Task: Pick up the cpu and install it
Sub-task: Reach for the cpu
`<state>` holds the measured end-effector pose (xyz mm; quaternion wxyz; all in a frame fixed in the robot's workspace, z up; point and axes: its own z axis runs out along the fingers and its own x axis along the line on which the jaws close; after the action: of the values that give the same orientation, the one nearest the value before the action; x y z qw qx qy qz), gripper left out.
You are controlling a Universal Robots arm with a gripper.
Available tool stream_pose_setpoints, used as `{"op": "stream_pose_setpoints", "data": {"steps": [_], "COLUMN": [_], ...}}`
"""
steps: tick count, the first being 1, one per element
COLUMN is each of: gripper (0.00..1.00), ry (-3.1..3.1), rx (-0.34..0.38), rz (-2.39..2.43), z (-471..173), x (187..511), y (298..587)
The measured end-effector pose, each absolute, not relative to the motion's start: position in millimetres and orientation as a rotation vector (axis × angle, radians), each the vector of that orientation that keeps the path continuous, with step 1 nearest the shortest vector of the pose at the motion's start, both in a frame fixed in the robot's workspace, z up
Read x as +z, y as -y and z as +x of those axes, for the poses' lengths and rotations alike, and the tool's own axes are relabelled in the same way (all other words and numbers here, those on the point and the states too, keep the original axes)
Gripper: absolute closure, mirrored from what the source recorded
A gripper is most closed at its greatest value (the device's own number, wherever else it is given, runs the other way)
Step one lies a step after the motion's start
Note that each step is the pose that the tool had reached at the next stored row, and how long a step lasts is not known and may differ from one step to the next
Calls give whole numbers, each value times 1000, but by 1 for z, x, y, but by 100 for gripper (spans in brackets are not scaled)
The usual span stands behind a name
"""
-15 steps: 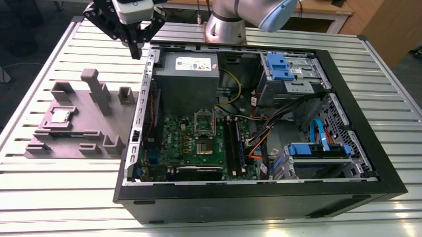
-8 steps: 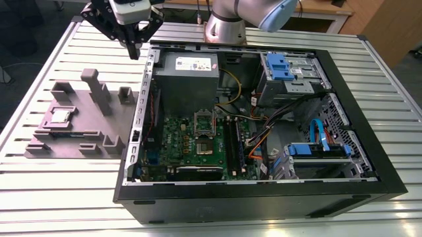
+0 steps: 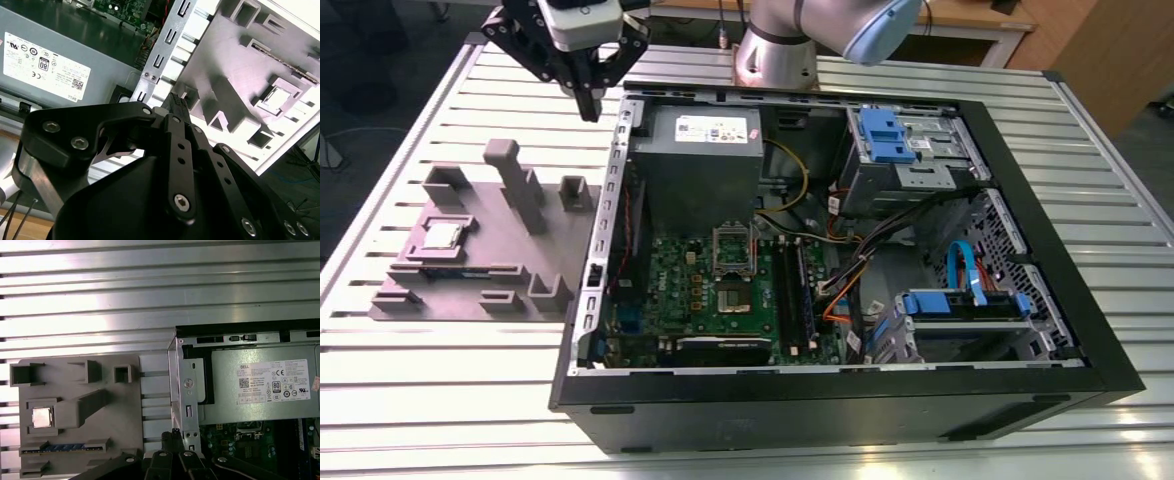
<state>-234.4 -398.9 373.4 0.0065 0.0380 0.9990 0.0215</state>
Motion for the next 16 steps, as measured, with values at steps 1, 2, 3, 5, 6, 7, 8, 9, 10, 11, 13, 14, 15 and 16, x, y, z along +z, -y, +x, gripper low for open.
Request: {"op": "stream_pose_setpoints", "data": {"steps": [1,2,3,5,6,7,8,9,10,11,13,14,15,16], "gripper": [90,90,90,90,90,90,90,90,90,90,90,90,90,90], "ry": [-3126,-3126,-3126,-3126,-3126,-3126,-3126,-3126,-3126,-3126,-3126,-3126,-3126,-3126], "rx": [67,67,67,67,67,67,67,67,67,67,67,67,67,67], "rz": [119,119,119,119,119,119,119,119,119,119,119,119,119,119], "z": [-235,-235,-235,-235,-235,-236,-236,-236,-236,-236,-237,-237,-238,-238], "x": [373,373,373,373,373,373,373,373,373,373,373,372,372,372], "y": [399,399,399,399,399,399,399,399,399,399,399,399,399,399]}}
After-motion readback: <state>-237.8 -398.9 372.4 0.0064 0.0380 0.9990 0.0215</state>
